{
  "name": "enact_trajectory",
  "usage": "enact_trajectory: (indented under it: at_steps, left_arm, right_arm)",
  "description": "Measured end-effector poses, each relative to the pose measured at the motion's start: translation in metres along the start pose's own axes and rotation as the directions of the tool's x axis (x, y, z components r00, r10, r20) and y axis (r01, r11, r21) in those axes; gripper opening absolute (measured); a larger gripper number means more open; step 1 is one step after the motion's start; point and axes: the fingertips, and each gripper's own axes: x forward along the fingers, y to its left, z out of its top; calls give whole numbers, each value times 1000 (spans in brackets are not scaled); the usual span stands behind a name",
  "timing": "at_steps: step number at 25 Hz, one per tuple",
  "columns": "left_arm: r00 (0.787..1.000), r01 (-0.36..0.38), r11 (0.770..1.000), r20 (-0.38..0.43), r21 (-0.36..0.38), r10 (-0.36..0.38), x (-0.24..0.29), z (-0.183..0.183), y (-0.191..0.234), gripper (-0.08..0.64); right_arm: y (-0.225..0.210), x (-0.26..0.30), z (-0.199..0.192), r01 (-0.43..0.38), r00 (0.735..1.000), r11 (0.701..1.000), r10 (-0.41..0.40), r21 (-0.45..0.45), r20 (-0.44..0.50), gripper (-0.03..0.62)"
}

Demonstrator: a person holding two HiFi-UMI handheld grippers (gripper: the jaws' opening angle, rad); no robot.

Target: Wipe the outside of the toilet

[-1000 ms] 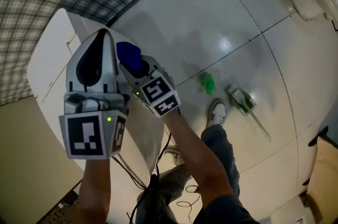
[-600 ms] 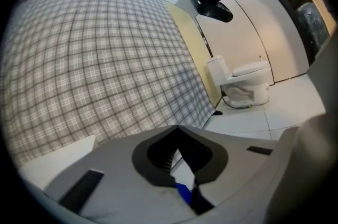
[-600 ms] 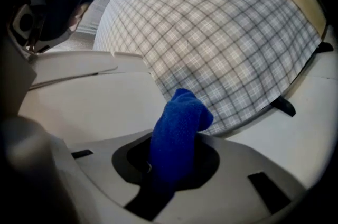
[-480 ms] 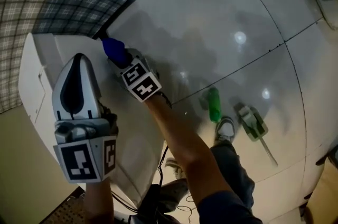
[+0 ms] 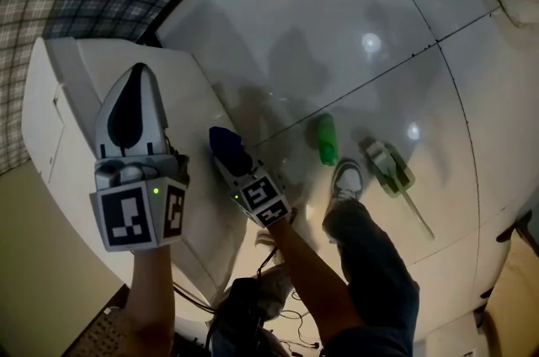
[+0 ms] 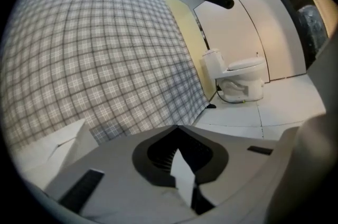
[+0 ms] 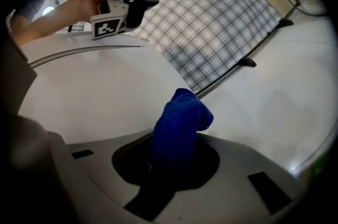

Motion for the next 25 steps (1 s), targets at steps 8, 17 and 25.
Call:
enact_trajectory:
  at_steps: [8,17,25]
  left_arm:
    - [999,48,999,-22,-9,-48,7,-13,-13,15]
    - [994,10,999,-113,31,-7,58,-37,5,15]
    - [979,124,969,-186,214,-84,128,-60,-5,17]
  right_arm:
    - [8,-1,4,-11,999,1000,11,2,46,72]
    - [-65,107,110,-9,989,995,24,-103,146,72]
    - [-123,185,103,-19,994,998,26,-66,107,72]
